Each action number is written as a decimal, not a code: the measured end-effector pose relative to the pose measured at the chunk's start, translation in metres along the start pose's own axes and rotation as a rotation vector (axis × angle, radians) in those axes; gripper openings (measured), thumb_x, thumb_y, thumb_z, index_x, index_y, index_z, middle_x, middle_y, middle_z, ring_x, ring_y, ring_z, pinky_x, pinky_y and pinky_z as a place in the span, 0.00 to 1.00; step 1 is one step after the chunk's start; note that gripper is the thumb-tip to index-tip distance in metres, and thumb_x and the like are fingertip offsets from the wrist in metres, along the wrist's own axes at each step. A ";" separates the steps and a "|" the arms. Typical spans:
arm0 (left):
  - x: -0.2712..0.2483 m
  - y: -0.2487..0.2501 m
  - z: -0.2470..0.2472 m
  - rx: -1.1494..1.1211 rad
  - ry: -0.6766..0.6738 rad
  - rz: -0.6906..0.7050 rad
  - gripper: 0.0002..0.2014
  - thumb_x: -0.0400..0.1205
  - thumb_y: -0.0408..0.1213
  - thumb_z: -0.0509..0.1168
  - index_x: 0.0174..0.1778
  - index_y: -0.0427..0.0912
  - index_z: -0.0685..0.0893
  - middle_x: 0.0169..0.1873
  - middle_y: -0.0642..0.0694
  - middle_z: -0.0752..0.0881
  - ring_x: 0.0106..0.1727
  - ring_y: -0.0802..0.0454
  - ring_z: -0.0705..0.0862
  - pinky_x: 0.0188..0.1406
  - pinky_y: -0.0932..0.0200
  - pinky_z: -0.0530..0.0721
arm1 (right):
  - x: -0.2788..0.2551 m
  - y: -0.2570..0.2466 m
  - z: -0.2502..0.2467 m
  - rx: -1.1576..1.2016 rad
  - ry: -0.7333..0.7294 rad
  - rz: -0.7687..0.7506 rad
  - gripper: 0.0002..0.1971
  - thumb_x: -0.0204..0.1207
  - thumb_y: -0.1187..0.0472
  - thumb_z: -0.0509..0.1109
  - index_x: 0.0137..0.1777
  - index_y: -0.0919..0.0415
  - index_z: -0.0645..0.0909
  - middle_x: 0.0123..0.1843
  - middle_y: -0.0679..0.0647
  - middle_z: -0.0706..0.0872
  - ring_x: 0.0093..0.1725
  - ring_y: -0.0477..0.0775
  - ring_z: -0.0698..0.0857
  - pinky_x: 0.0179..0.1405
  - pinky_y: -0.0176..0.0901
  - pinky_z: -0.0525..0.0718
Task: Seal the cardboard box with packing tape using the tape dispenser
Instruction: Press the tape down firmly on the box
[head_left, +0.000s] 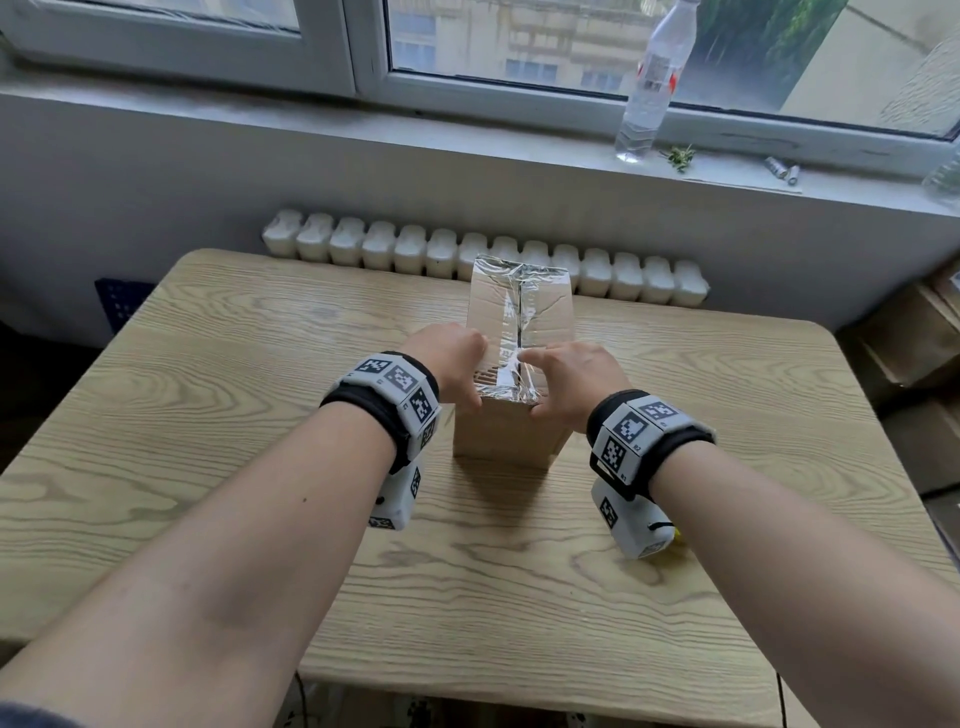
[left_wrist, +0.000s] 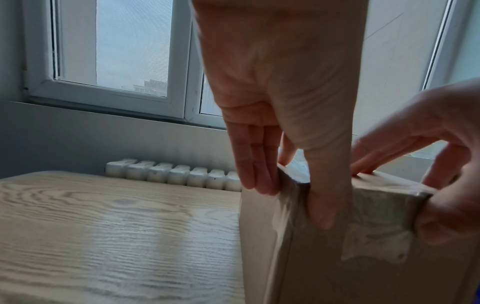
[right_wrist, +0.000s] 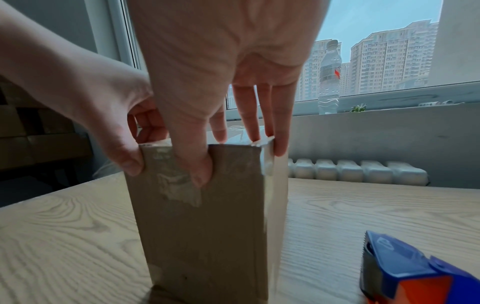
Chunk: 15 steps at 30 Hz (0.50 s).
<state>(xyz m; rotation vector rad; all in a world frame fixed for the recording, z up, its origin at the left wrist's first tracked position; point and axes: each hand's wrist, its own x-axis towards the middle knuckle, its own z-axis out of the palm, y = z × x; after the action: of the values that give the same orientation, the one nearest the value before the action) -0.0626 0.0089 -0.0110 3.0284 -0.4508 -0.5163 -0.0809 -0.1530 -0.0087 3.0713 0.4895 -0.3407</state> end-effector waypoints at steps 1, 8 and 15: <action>0.000 0.000 0.000 -0.002 -0.004 0.000 0.27 0.68 0.47 0.76 0.60 0.40 0.81 0.49 0.44 0.87 0.46 0.47 0.82 0.39 0.57 0.78 | 0.000 0.001 -0.001 -0.003 -0.015 -0.004 0.34 0.67 0.53 0.73 0.76 0.45 0.70 0.65 0.53 0.85 0.64 0.57 0.82 0.63 0.48 0.81; -0.001 0.000 -0.002 -0.006 -0.027 0.000 0.32 0.68 0.42 0.78 0.67 0.38 0.79 0.54 0.43 0.87 0.54 0.45 0.85 0.53 0.52 0.86 | -0.001 0.012 -0.004 0.003 -0.082 -0.037 0.41 0.67 0.67 0.73 0.80 0.46 0.65 0.72 0.51 0.79 0.70 0.54 0.77 0.67 0.44 0.76; -0.006 0.000 -0.011 0.010 -0.149 0.005 0.38 0.69 0.39 0.78 0.75 0.38 0.72 0.55 0.43 0.86 0.59 0.45 0.83 0.55 0.54 0.84 | -0.011 0.023 -0.016 0.143 -0.133 -0.038 0.37 0.68 0.49 0.77 0.78 0.45 0.69 0.73 0.49 0.80 0.71 0.54 0.78 0.67 0.48 0.77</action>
<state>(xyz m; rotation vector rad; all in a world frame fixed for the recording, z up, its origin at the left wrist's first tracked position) -0.0647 0.0104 0.0016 3.0093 -0.4688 -0.7445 -0.0804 -0.1776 0.0085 3.1502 0.5410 -0.6025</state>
